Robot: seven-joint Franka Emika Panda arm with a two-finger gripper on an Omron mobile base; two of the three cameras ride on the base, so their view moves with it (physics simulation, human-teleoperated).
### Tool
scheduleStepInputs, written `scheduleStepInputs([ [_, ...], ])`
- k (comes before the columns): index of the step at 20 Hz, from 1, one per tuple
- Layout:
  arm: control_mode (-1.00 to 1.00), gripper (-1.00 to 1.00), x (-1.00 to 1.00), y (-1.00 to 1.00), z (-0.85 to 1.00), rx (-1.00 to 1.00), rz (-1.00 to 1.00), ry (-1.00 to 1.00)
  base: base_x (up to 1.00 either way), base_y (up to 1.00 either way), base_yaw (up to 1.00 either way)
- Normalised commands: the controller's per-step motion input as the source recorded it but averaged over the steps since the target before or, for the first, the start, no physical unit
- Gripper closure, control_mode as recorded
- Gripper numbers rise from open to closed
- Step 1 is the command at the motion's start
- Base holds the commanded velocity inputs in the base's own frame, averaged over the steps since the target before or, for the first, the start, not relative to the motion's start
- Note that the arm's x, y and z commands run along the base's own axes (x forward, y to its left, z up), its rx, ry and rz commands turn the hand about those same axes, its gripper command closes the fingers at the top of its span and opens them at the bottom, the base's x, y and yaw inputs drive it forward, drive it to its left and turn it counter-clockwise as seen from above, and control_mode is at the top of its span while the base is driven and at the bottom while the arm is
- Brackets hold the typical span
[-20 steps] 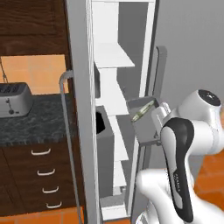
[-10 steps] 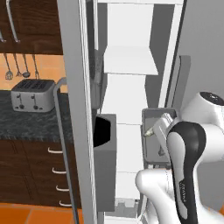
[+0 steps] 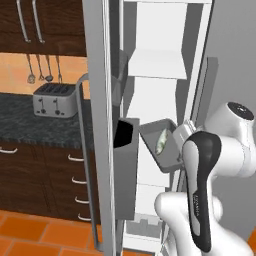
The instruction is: Take the meat container that has the fish and place it on the second highest rack of the freezer. Then take the vegetable container that has the tomato and broccoli and place it on the highest rack of the freezer.
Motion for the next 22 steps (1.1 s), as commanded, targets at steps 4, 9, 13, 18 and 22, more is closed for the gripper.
scheduleStepInputs([
  [4,1.00,1.00,0.00,0.00,0.00,0.00,0.00,0.00,0.16,-0.39,0.13],
  [9,-1.00,1.00,0.21,-0.13,0.10,0.01,0.00,-0.10,0.09,-0.06,0.01],
  [13,-1.00,1.00,0.84,-0.09,0.24,0.00,-0.02,-0.09,0.00,0.00,0.00],
  [18,-1.00,1.00,0.85,-0.04,0.00,0.02,-0.01,0.00,0.00,0.00,0.00],
  [22,-1.00,1.00,0.83,-0.02,-0.07,0.00,0.00,0.00,0.00,0.00,0.00],
])
